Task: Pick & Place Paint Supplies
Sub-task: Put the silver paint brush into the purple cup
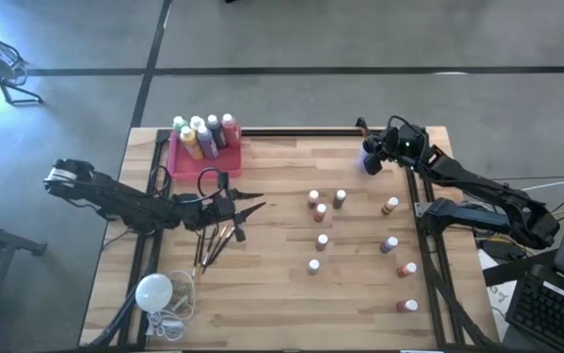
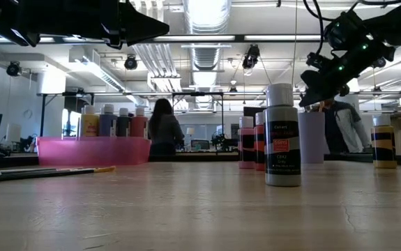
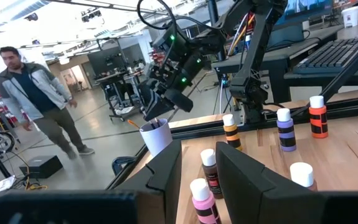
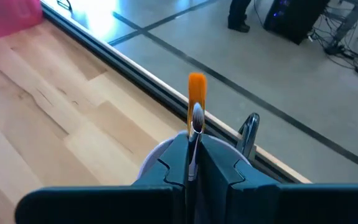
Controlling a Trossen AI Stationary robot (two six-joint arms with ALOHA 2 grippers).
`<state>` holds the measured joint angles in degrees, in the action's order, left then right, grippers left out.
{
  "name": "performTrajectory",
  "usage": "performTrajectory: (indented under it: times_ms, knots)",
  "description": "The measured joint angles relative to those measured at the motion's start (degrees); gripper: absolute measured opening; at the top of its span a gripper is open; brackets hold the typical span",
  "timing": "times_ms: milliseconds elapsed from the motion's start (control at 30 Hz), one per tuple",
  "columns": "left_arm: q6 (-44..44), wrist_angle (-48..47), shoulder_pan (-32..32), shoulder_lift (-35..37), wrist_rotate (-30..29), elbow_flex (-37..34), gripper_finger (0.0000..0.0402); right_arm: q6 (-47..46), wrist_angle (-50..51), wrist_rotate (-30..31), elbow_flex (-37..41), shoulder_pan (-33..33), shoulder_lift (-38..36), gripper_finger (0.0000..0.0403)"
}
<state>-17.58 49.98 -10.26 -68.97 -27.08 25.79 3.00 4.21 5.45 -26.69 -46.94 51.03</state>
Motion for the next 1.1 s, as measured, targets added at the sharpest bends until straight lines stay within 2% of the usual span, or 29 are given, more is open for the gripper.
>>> performTrajectory:
  times_ms: [1100]
  knots:
    - [0.0, 0.0, 0.0, 0.0, 0.0, 0.0, 0.0106, -2.8, 0.1, 0.0, 0.8, 0.0, 0.1, 0.0023]
